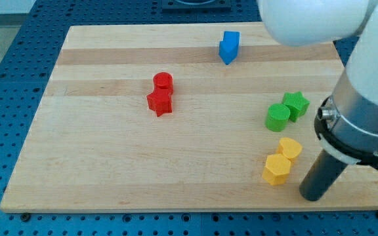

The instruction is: Place the hexagon below the red star

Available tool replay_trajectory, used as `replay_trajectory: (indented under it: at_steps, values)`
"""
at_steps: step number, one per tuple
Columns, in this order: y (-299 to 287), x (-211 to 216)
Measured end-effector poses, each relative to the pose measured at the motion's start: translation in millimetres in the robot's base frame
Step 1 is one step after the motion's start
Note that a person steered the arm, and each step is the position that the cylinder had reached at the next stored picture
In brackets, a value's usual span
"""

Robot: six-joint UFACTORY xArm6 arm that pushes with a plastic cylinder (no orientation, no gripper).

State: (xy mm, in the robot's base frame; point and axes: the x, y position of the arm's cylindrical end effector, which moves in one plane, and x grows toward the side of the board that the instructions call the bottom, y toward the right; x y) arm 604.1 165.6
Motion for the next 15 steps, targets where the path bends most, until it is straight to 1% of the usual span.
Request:
replay_trajectory:
  at_steps: [1, 2, 4, 6, 8, 9, 10, 12, 13, 14, 15]
  values:
    - [-3.2, -10.1]
    - [-20.1, -22.3]
    - [-77.3, -22.2]
    - [-84.9, -47.6]
    - [-147.6, -63.6]
    - [-167.1, -72.9]
    - [-179.3, -84.4]
    - [-181.4, -113.9]
    - [-197.6, -116.1]
    - [-200.9, -113.0]
    - [-200.9, -98.6]
